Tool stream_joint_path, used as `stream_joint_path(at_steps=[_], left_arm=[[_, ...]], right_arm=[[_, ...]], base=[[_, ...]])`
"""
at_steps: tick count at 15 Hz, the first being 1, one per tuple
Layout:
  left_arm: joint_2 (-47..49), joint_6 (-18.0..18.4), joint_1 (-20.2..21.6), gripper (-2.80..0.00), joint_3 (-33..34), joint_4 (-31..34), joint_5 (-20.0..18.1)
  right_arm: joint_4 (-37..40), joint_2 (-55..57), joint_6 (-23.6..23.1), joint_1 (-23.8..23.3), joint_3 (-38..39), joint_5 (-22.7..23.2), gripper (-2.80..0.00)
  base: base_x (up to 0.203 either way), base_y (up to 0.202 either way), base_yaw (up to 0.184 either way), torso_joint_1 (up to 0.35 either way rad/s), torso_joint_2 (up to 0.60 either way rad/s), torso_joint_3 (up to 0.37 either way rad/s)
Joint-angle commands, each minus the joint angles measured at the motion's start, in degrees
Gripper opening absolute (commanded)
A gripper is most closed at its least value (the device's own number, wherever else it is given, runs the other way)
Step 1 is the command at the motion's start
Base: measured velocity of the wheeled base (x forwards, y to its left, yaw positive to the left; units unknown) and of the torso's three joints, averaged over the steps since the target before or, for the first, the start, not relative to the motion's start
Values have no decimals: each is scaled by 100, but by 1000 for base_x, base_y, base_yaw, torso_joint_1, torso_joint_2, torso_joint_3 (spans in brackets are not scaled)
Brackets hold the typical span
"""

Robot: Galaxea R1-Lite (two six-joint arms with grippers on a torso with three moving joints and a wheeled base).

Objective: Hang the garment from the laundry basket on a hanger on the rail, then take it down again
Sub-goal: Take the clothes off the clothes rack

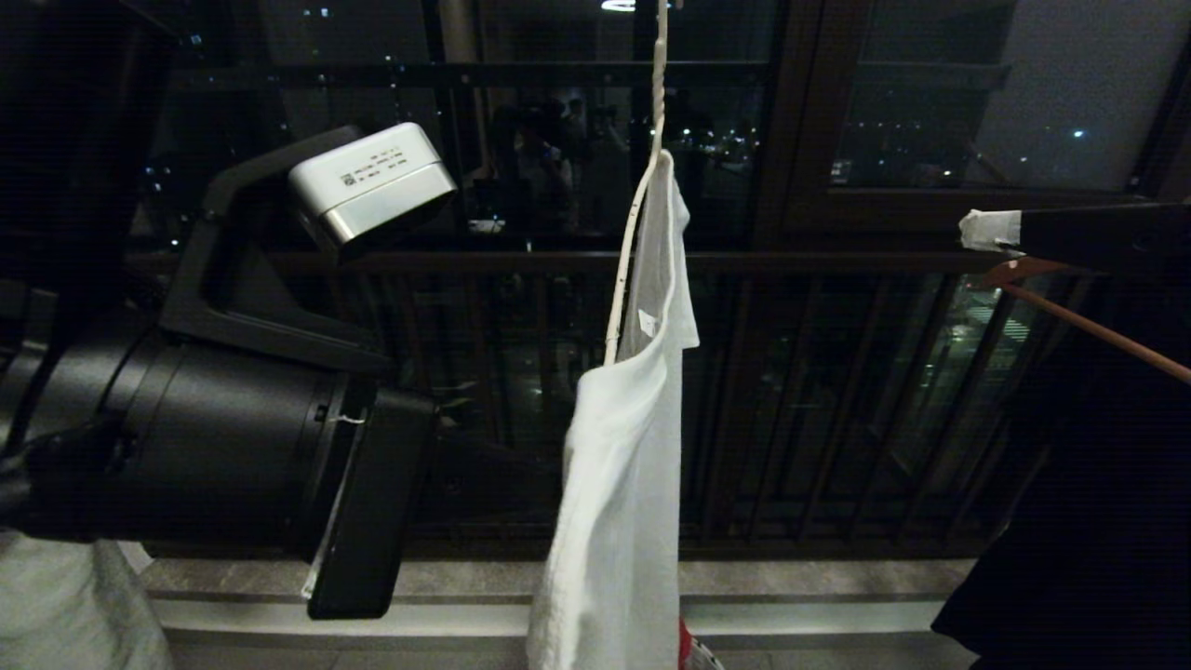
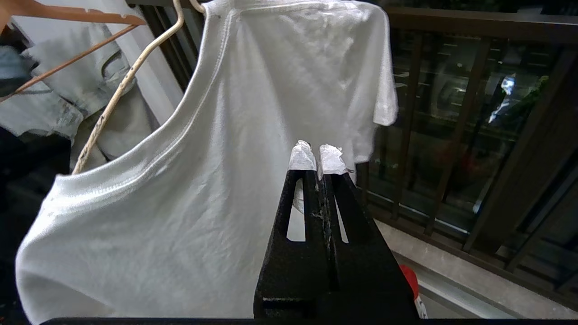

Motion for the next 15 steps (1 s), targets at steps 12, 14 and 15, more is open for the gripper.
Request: stream_joint_path(at_steps=[12,14,15], left_arm=[[757,33,-364,-280,405,-2109,-97],[1032,33,-366,-280,194,-2228,-94],[1136,33,-366,-280,66,-2238,-94]], right_arm=[[-25,-14,-4,3,11,-47,-280],[-31,-14,-3,3,3,-47,-280],[-34,-14,-4,3,11,-47,-280]], base=[[0,0,0,0,0,0],[0,0,0,0,0,0],[0,0,0,0,0,0]])
